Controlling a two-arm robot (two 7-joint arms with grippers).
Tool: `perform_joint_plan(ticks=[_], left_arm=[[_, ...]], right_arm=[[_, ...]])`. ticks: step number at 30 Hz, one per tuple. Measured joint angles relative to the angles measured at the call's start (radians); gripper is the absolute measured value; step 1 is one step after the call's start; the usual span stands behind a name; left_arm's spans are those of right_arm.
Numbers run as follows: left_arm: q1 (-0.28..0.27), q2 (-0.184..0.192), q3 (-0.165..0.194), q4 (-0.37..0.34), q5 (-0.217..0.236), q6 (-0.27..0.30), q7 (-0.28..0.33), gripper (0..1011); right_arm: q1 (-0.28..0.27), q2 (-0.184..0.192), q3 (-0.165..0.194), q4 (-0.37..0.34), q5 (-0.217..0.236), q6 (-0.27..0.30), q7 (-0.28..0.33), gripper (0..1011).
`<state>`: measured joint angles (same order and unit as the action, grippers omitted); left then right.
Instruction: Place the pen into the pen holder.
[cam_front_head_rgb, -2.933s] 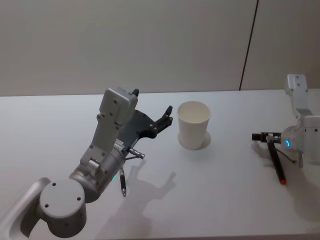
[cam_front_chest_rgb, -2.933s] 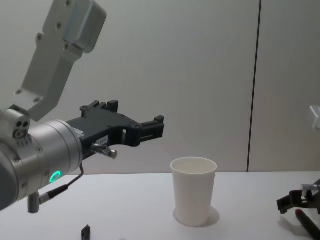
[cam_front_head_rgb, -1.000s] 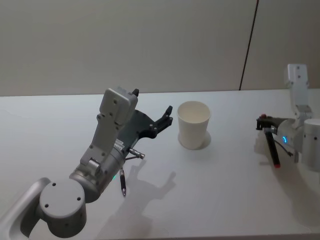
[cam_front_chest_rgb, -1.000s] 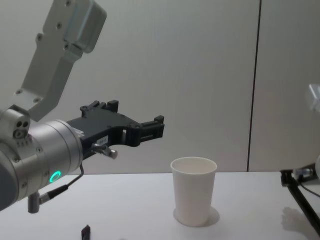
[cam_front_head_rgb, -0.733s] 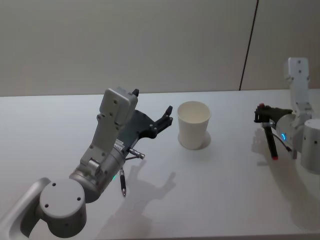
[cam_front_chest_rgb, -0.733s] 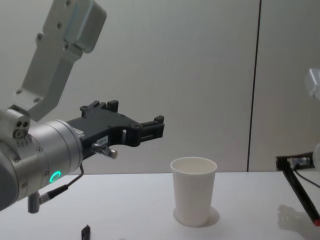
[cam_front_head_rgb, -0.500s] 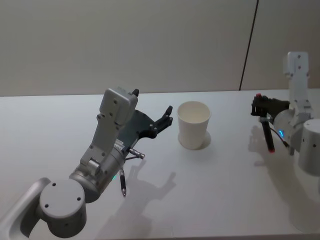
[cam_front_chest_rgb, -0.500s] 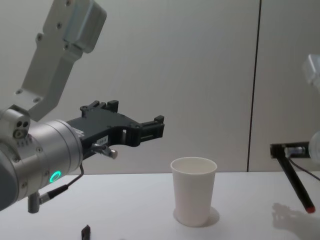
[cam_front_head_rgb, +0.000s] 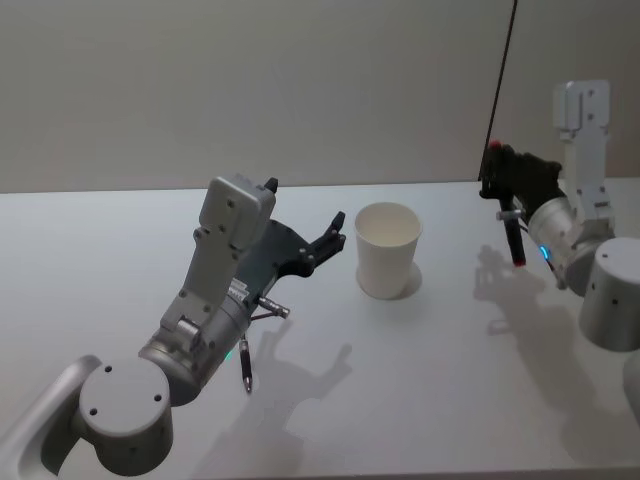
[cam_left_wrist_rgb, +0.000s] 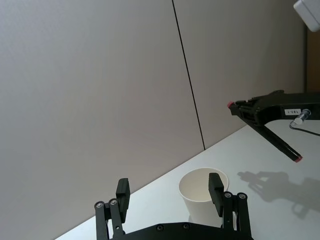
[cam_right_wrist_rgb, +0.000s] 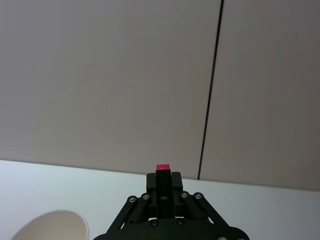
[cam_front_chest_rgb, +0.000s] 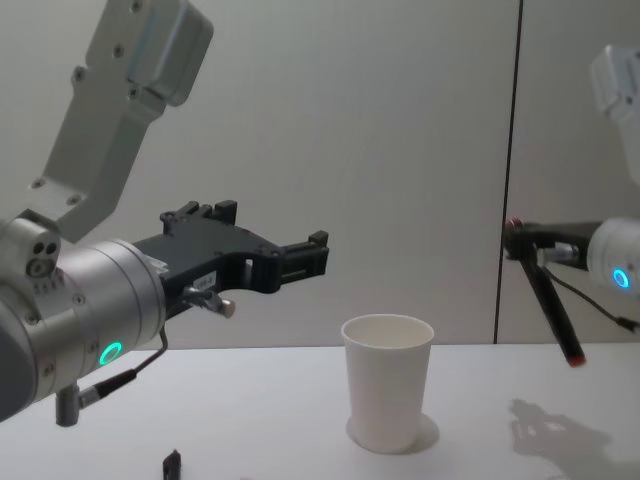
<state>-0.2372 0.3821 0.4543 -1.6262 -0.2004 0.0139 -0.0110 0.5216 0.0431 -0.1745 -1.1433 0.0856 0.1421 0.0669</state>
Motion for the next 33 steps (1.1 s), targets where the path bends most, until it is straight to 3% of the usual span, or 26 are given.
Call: perform_joint_plan(ticks=[10,13,15,18,24,25,27,33], left_arm=[[0.0,0.0,0.0,0.0,0.0,0.0,0.0,1000],[0.0,0.0,0.0,0.0,0.0,0.0,0.0,1000],[0.0,0.0,0.0,0.0,0.0,0.0,0.0,1000],[0.0,0.0,0.0,0.0,0.0,0.0,0.0,1000],[0.0,0.0,0.0,0.0,0.0,0.0,0.0,1000],[0.0,0.0,0.0,0.0,0.0,0.0,0.0,1000],[0.0,0.0,0.0,0.0,0.0,0.0,0.0,1000],[0.0,0.0,0.0,0.0,0.0,0.0,0.0,1000]], right_arm=[[0.018,-0.021,-0.024,0.026,-0.022,-0.174,0.032,161],[0.027,-0.028,-0.03,0.044,-0.027,-0.217,0.039,161],[0.042,-0.037,-0.039,0.072,-0.035,-0.281,0.048,161],[0.058,-0.048,-0.048,0.103,-0.041,-0.334,0.054,161],[0.124,-0.087,-0.077,0.24,-0.058,-0.499,0.061,161],[0.124,-0.087,-0.077,0.24,-0.058,-0.499,0.061,161],[0.16,-0.104,-0.088,0.313,-0.065,-0.572,0.06,161],[0.216,-0.133,-0.103,0.448,-0.075,-0.683,0.052,161]])
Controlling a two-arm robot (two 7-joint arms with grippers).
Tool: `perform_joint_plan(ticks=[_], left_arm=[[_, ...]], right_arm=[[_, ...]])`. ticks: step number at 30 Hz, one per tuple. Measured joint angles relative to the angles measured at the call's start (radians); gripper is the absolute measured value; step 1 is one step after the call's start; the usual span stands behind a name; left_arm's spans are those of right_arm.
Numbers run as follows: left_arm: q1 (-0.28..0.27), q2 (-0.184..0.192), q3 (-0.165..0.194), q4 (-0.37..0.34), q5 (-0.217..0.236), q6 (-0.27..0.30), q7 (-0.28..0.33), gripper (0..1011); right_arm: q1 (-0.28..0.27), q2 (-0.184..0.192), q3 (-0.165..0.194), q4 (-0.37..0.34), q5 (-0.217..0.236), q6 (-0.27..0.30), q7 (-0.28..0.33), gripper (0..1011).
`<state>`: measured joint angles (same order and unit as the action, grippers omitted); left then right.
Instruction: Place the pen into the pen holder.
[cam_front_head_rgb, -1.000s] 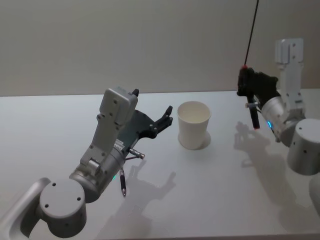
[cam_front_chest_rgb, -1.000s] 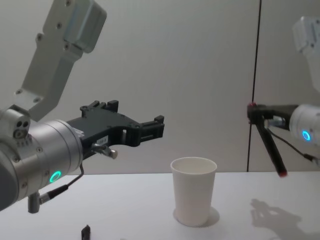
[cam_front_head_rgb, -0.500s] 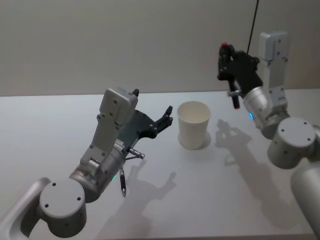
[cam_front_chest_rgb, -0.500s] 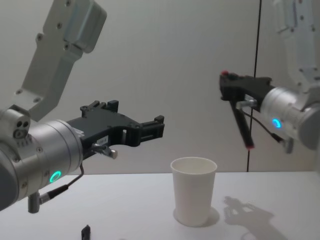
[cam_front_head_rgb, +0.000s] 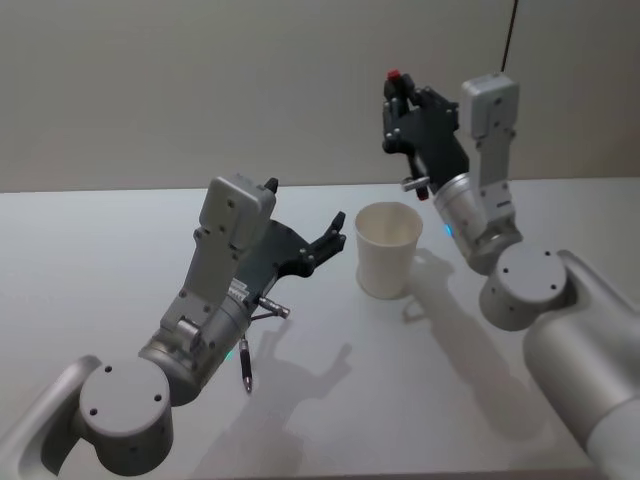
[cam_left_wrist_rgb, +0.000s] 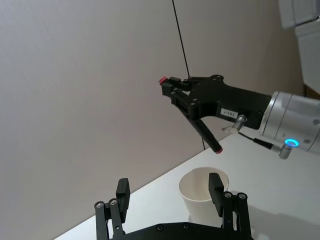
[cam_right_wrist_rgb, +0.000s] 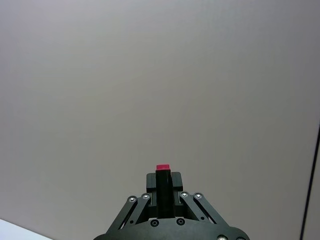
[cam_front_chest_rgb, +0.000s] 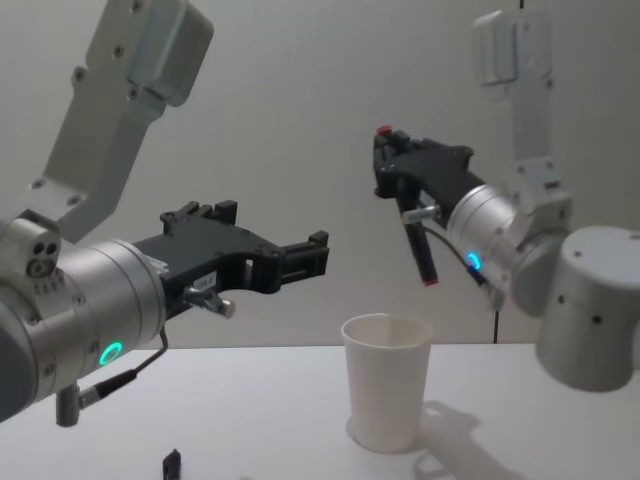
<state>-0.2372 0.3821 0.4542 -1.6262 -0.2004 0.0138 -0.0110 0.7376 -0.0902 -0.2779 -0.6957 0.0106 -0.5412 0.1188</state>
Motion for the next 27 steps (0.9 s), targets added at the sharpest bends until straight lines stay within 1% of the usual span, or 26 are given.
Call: perform_joint_plan(ticks=[1,4,5,7,8,9,10,11,14,15,16,17,18,21,24,26,27], left_arm=[[0.0,0.0,0.0,0.0,0.0,0.0,0.0,1000],[0.0,0.0,0.0,0.0,0.0,0.0,0.0,1000],[0.0,0.0,0.0,0.0,0.0,0.0,0.0,1000],[0.0,0.0,0.0,0.0,0.0,0.0,0.0,1000],[0.0,0.0,0.0,0.0,0.0,0.0,0.0,1000],[0.0,0.0,0.0,0.0,0.0,0.0,0.0,1000],[0.0,0.0,0.0,0.0,0.0,0.0,0.0,1000],[0.0,0.0,0.0,0.0,0.0,0.0,0.0,1000],[0.0,0.0,0.0,0.0,0.0,0.0,0.0,1000],[0.0,0.0,0.0,0.0,0.0,0.0,0.0,1000],[0.0,0.0,0.0,0.0,0.0,0.0,0.0,1000],[0.0,0.0,0.0,0.0,0.0,0.0,0.0,1000],[0.0,0.0,0.0,0.0,0.0,0.0,0.0,999],[0.0,0.0,0.0,0.0,0.0,0.0,0.0,1000],[0.0,0.0,0.0,0.0,0.0,0.0,0.0,1000],[0.0,0.0,0.0,0.0,0.0,0.0,0.0,1000],[0.0,0.0,0.0,0.0,0.0,0.0,0.0,999]], right_arm=[[0.018,-0.009,-0.005,0.043,-0.002,-0.026,-0.003,161],[0.041,-0.02,-0.01,0.097,-0.005,-0.068,-0.008,161],[0.056,-0.027,-0.012,0.131,-0.006,-0.091,-0.01,161],[0.073,-0.035,-0.015,0.171,-0.007,-0.116,-0.013,161],[0.089,-0.043,-0.018,0.211,-0.007,-0.138,-0.014,161],[0.095,-0.046,-0.019,0.226,-0.007,-0.144,-0.015,161],[0.108,-0.052,-0.02,0.257,-0.007,-0.164,-0.016,161],[0.108,-0.052,-0.02,0.257,-0.007,-0.164,-0.016,161],[0.141,-0.066,-0.022,0.334,-0.007,-0.203,-0.017,161],[0.141,-0.066,-0.022,0.334,-0.007,-0.203,-0.017,161],[0.156,-0.073,-0.022,0.376,-0.007,-0.222,-0.017,161],[0.156,-0.073,-0.022,0.376,-0.007,-0.222,-0.017,161],[0.167,-0.077,-0.022,0.402,-0.007,-0.236,-0.017,161],[0.182,-0.084,-0.022,0.443,-0.007,-0.256,-0.019,161],[0.192,-0.088,-0.022,0.469,-0.007,-0.27,-0.022,161],[0.203,-0.092,-0.022,0.504,-0.008,-0.284,-0.027,161],[0.203,-0.092,-0.022,0.504,-0.008,-0.284,-0.027,161]])
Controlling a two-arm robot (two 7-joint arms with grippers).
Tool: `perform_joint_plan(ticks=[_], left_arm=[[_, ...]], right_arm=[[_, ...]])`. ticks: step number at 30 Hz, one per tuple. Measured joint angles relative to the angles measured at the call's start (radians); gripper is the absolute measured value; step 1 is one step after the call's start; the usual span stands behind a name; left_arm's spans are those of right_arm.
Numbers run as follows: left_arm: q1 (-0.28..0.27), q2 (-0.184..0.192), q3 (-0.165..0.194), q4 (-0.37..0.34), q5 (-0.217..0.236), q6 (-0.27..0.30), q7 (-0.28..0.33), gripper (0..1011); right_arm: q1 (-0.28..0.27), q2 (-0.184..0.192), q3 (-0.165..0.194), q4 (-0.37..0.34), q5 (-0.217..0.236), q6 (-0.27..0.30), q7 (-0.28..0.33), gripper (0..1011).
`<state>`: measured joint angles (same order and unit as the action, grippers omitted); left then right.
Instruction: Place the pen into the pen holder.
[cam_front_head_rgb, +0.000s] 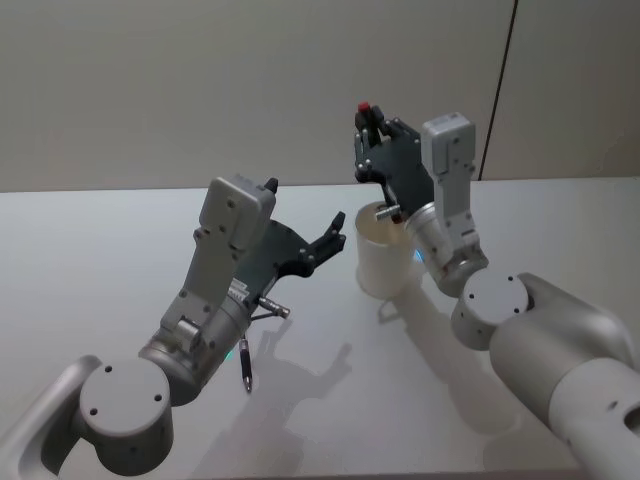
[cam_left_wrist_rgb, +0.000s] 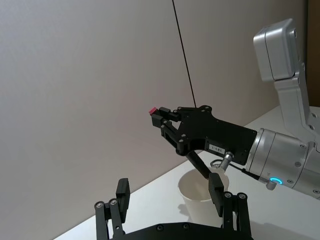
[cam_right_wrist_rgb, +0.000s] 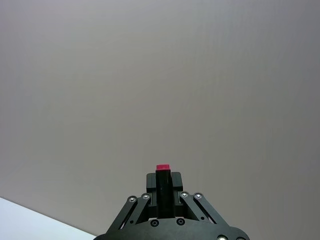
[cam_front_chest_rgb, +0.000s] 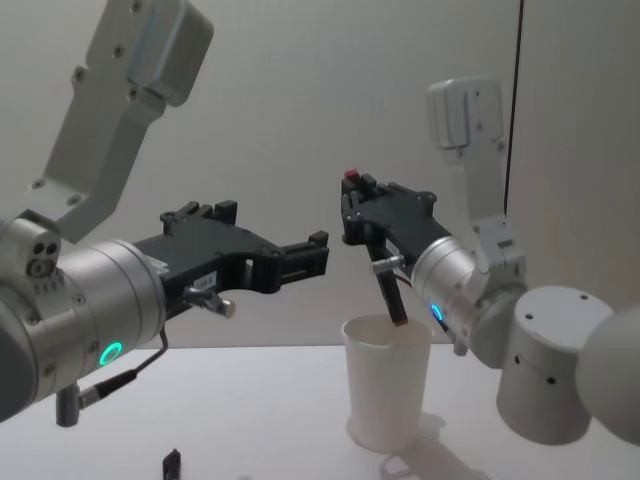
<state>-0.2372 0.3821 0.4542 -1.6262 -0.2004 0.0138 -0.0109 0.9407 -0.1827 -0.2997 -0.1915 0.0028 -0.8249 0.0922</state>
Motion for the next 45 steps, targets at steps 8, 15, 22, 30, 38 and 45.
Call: perform_joint_plan(ticks=[8,15,22,30,38,45], left_arm=[[0.0,0.0,0.0,0.0,0.0,0.0,0.0,1000],[0.0,0.0,0.0,0.0,0.0,0.0,0.0,1000],[0.0,0.0,0.0,0.0,0.0,0.0,0.0,999],[0.0,0.0,0.0,0.0,0.0,0.0,0.0,1000],[0.0,0.0,0.0,0.0,0.0,0.0,0.0,1000],[0.0,0.0,0.0,0.0,0.0,0.0,0.0,1000]], right_arm=[[0.015,-0.006,-0.002,0.056,-0.011,-0.022,-0.013,161],[0.018,-0.009,-0.004,0.085,-0.02,-0.032,-0.021,161],[0.018,-0.01,-0.005,0.097,-0.027,-0.037,-0.027,252],[0.013,-0.009,-0.006,0.108,-0.037,-0.037,-0.034,527],[0.011,-0.006,-0.004,0.11,-0.043,-0.039,-0.032,769],[0.012,0.0,0.008,0.106,-0.045,-0.04,-0.022,955]])
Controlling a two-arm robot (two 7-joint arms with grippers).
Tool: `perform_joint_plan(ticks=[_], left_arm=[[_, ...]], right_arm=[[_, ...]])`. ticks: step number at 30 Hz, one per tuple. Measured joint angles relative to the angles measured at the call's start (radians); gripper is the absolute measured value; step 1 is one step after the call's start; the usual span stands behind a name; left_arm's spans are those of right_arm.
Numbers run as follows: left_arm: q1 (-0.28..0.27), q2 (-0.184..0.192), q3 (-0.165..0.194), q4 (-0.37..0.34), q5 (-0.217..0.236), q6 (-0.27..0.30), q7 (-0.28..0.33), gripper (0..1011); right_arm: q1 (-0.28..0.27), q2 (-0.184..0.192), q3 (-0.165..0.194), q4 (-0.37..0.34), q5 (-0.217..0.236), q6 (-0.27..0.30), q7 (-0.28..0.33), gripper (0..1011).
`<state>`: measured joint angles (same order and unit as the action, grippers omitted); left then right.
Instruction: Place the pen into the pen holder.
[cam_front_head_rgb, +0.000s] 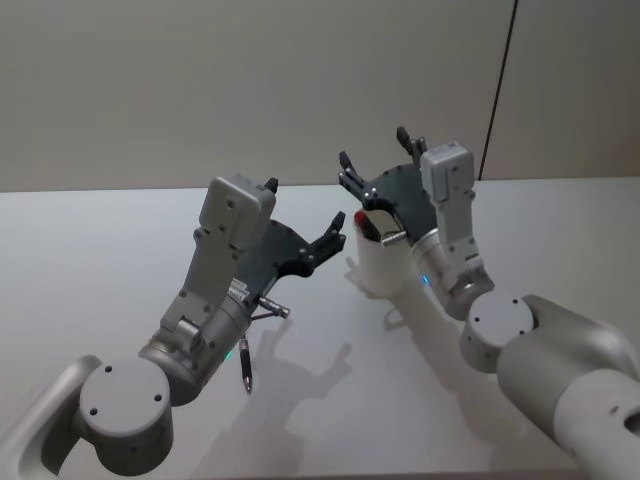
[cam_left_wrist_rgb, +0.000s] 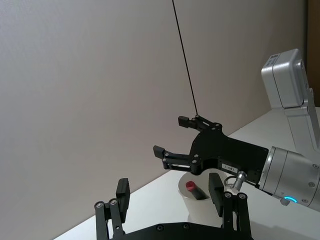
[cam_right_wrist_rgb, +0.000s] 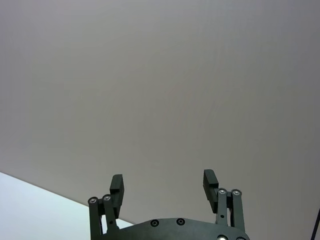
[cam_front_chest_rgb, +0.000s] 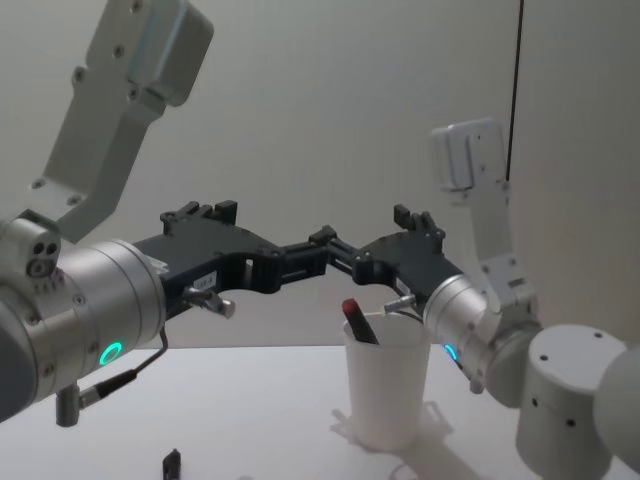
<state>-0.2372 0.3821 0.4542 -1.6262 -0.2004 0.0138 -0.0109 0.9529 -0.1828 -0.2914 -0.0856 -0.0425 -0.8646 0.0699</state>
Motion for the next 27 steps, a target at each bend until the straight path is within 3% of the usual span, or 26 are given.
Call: perform_joint_plan(ticks=[7,9,12,15,27], left_arm=[[0.0,0.0,0.0,0.0,0.0,0.0,0.0,1000],[0.0,0.0,0.0,0.0,0.0,0.0,0.0,1000],[0.0,0.0,0.0,0.0,0.0,0.0,0.0,1000],[0.0,0.0,0.0,0.0,0.0,0.0,0.0,999],[0.0,0.0,0.0,0.0,0.0,0.0,0.0,1000]], right_arm=[[-0.001,0.009,0.019,-0.031,0.01,0.02,0.026,1001],[-0.017,0.017,0.028,-0.074,0.015,0.042,0.039,1001],[-0.066,0.032,0.039,-0.184,0.022,0.107,0.059,1001],[-0.141,0.057,0.053,-0.35,0.032,0.209,0.083,1001],[-0.323,0.123,0.091,-0.737,0.049,0.463,0.127,1001]])
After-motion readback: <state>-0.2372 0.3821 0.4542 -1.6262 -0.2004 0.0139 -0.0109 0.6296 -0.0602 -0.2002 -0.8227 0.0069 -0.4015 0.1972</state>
